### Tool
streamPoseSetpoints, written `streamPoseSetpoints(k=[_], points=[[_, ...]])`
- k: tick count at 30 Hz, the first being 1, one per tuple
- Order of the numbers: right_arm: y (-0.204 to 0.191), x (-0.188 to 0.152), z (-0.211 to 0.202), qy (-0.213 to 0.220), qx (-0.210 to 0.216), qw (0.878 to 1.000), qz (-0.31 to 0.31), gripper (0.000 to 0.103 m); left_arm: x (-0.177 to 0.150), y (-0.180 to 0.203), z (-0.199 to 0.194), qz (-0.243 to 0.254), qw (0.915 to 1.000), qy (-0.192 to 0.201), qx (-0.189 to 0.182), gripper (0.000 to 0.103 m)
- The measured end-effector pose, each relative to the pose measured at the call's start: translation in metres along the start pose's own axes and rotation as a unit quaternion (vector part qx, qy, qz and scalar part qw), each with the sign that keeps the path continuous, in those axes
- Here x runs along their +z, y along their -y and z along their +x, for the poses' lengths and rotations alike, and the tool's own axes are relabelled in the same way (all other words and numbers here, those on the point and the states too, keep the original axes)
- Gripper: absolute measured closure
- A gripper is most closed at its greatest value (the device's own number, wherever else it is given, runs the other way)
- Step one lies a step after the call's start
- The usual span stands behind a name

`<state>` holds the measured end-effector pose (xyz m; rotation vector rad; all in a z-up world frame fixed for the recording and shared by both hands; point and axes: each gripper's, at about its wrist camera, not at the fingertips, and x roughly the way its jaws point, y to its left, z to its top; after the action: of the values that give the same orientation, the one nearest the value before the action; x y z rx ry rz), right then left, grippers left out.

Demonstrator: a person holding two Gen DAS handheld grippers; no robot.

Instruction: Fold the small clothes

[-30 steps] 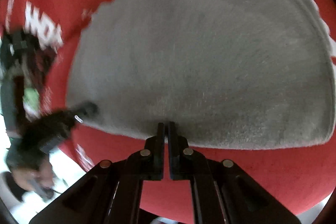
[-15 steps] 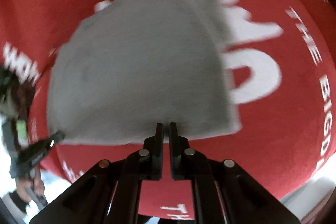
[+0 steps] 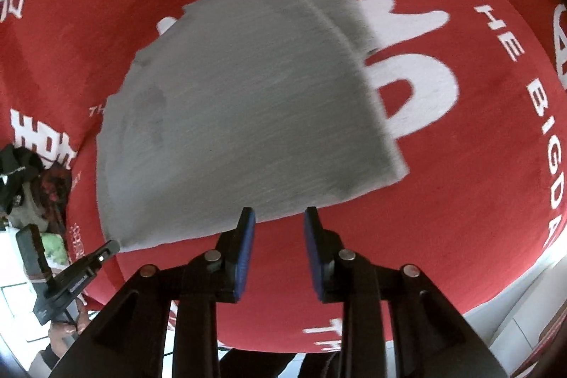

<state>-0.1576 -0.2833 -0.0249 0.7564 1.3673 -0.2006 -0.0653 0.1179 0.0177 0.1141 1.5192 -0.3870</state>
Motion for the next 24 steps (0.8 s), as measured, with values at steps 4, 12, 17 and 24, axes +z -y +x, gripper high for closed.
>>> streamPoseSetpoints(k=[4, 12, 17, 24], points=[[-0.023, -0.011, 0.008, -0.011, 0.011, 1.000, -0.026, 0.066, -0.003, -0.002, 0.000, 0.002, 0.9999, -0.004, 0.013, 0.095], [-0.061, -0.024, 0.026, -0.033, 0.044, 0.997, -0.047, 0.066, -0.003, -0.008, -0.009, -0.019, 0.9994, 0.014, 0.027, 0.002], [-0.079, -0.034, 0.035, -0.049, 0.057, 0.995, -0.058, 0.058, -0.001, -0.017, -0.011, -0.025, 0.9985, 0.020, 0.044, 0.002], [-0.094, -0.047, 0.052, -0.070, 0.085, 0.993, -0.042, 0.057, 0.005, -0.034, -0.004, -0.047, 0.9973, 0.010, 0.056, 0.002]])
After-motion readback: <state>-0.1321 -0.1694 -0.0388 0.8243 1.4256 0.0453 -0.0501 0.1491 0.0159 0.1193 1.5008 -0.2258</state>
